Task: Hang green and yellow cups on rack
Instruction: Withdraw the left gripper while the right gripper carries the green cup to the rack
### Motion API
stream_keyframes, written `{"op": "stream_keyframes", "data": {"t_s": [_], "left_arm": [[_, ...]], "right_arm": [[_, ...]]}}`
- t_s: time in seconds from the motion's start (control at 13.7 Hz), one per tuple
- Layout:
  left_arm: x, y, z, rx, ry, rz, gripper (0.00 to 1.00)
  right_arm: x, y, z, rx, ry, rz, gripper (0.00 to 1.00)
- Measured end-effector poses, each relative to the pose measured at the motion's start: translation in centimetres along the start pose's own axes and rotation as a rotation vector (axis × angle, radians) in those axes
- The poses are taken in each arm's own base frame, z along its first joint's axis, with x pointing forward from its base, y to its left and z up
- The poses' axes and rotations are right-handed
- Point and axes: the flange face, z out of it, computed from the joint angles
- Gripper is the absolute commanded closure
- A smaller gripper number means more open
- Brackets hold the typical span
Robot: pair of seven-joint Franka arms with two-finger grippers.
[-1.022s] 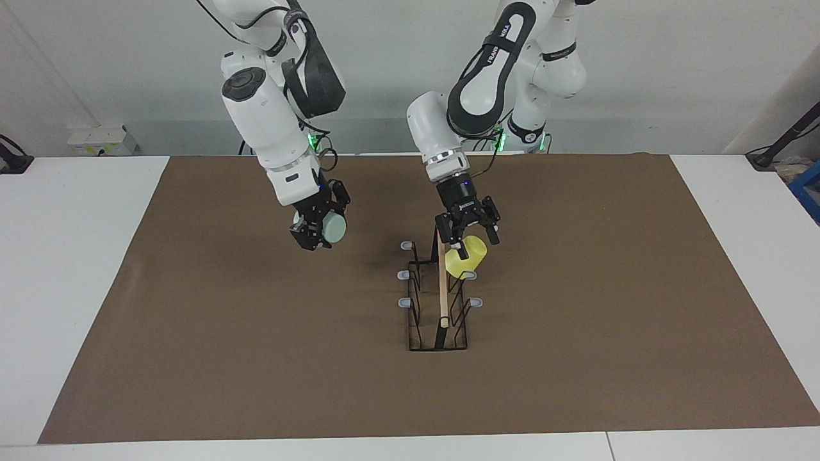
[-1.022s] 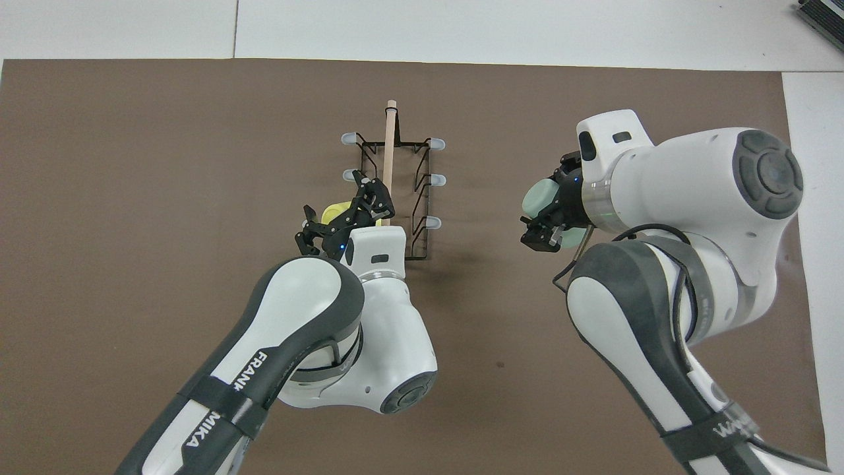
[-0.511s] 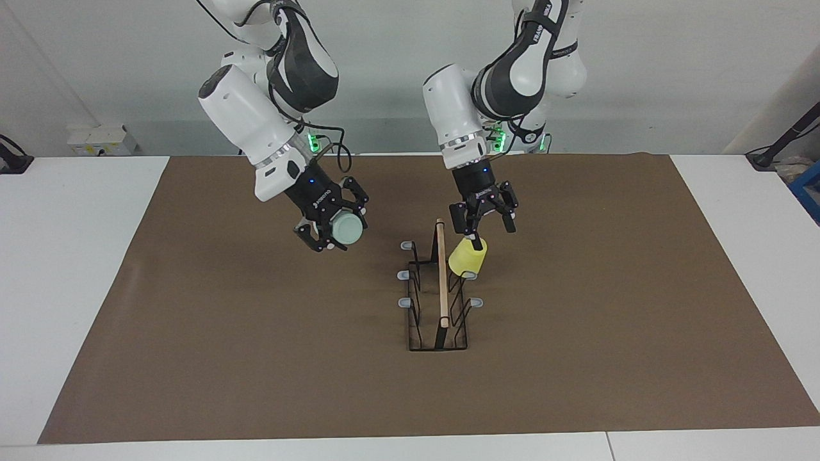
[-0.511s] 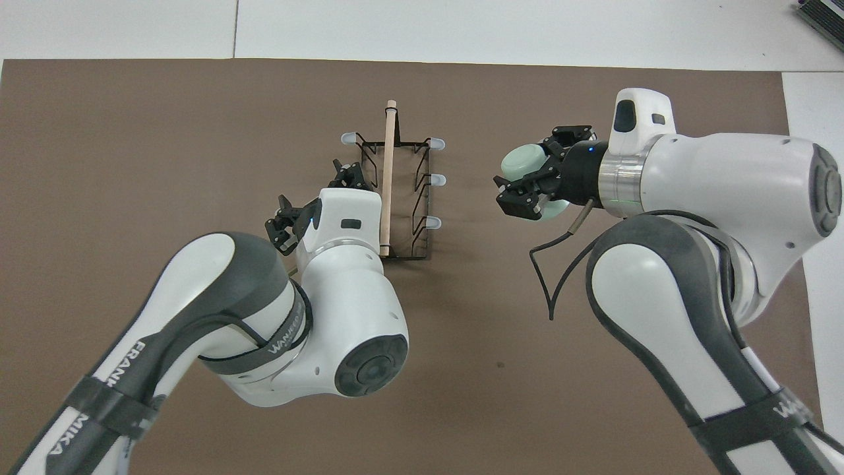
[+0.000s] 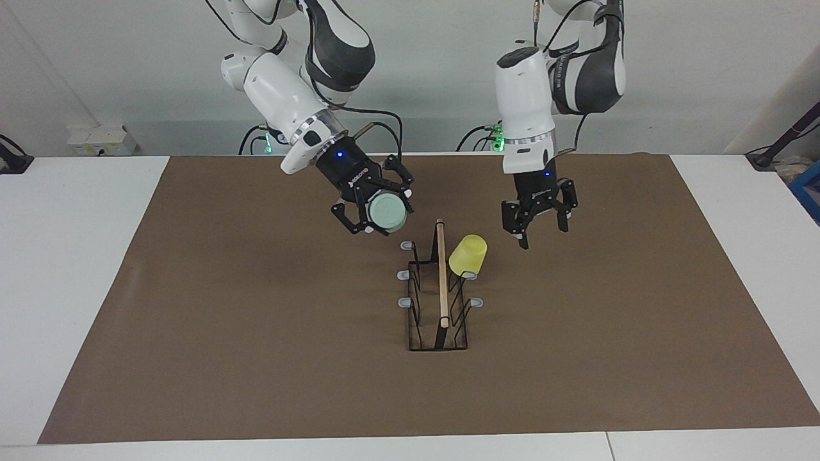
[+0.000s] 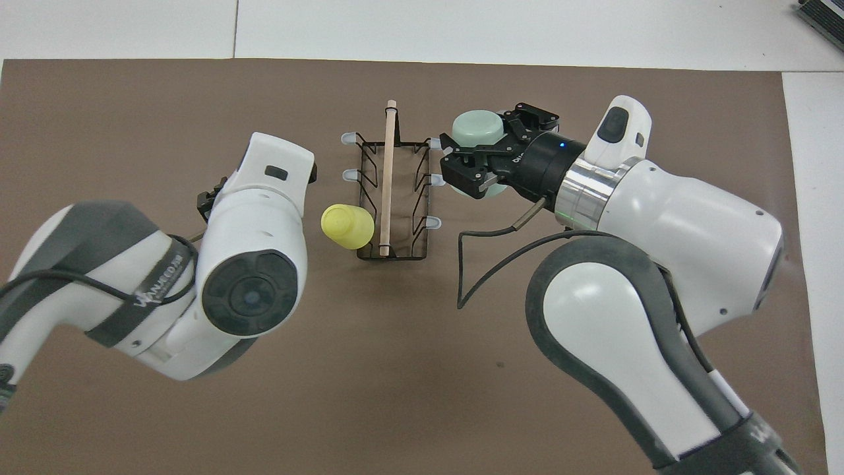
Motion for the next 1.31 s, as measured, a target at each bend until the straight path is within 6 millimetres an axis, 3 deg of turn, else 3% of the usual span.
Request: {"op": "stream_keyframes", "data": {"t_s": [0.22, 0.44, 0.66, 0.8, 1.1, 1.31], "left_arm": [[3.1, -5.9, 0.5, -0.075, -0.09, 0.082, 0.0], [5.0, -11.9, 1.5, -0.137, -0.216, 0.18, 0.0], [7.3, -18.7, 1.0, -0.193, -0.319, 0.265, 0.0], [8.3, -22.0, -0.3, -0.198, -0.386, 0.301, 0.0], [10.3, -24.6, -3.4, -0.192, -0.474, 0.337, 0.0], [11.2, -24.6, -3.5, -0.185, -0.486, 0.341, 0.0]], "right_arm": [[-0.1, 1.7, -1.1, 0.039, 0.112, 0.002, 1.0], [0.6, 3.1, -2.3, 0.097, 0.192, 0.001, 1.0], [0.7, 3.8, -3.1, 0.11, 0.234, -0.007, 1.0], [0.6, 4.3, -3.5, 0.109, 0.236, -0.016, 1.0], [0.5, 5.5, -4.1, 0.104, 0.243, -0.039, 1.0], [0.0, 7.8, -5.1, 0.136, 0.258, -0.074, 1.0]]}}
